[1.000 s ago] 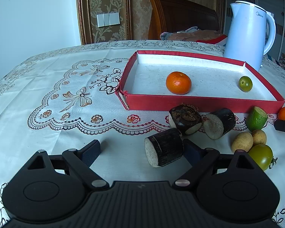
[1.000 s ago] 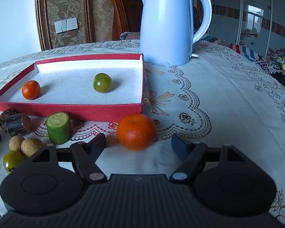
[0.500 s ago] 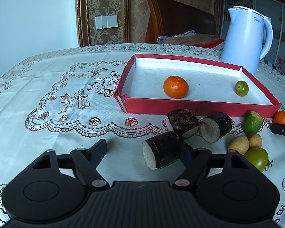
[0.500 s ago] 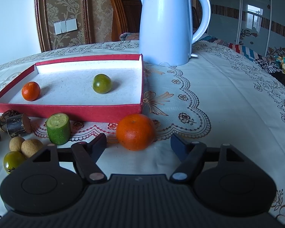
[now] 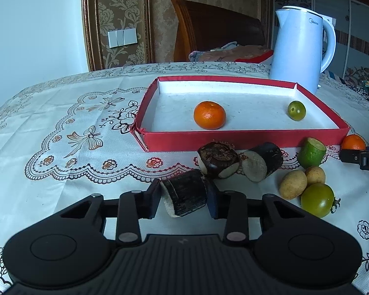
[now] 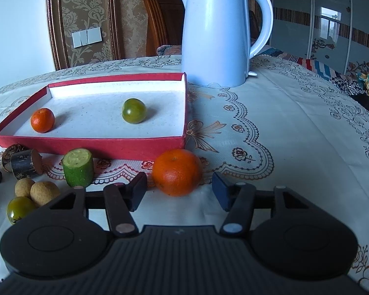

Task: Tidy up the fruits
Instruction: 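Close the right tool on the large orange while the left tool grasps an eggplant slice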

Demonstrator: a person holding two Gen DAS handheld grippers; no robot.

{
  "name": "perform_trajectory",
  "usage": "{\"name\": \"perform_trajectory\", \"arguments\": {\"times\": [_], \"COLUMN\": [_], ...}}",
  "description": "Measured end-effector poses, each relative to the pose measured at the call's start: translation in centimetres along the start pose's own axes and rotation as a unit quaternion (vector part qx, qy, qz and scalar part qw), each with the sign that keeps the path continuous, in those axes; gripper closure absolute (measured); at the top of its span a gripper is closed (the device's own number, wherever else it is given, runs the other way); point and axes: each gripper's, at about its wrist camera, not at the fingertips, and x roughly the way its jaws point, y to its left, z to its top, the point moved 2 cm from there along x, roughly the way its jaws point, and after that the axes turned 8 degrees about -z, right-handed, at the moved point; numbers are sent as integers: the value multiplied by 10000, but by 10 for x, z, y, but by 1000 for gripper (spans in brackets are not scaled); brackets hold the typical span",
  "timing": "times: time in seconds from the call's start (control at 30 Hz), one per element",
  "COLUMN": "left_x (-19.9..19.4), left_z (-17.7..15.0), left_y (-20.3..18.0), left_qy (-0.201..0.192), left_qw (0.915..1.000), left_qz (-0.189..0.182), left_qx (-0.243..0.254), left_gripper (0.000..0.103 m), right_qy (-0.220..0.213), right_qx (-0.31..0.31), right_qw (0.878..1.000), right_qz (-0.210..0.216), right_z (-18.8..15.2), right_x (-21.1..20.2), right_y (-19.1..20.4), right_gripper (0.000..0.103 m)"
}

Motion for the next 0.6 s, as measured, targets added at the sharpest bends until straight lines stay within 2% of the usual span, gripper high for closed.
{"name": "perform_trajectory", "arguments": {"times": [0.07,0.17,0.27,0.3,0.6], "left_x": [-1,-1,-1,-1,-1], "left_z": [0,0,0,0,1], "left_y": [-1,0,0,0,2], "left_qy": [-19,-20,-19,-10,-44], "left_qw": [10000,10000,10000,10000,9999], "left_qz": [23,33,55,56,90], "left_qx": [20,-2,0,0,-28], "left_gripper": [66,66,65,65,65], "right_qy": [-7,-30,-32,-40,-74], "right_qx": [-3,12,10,11,121], "right_qw": [10000,10000,10000,10000,9998], "right_qz": [-3,2,6,43,152], "right_z": [0,0,-1,0,0], "right_x": [0,-1,-1,-2,-2], "right_y": [0,-1,-1,-1,-4], "right_gripper": [50,58,58,63,63]}}
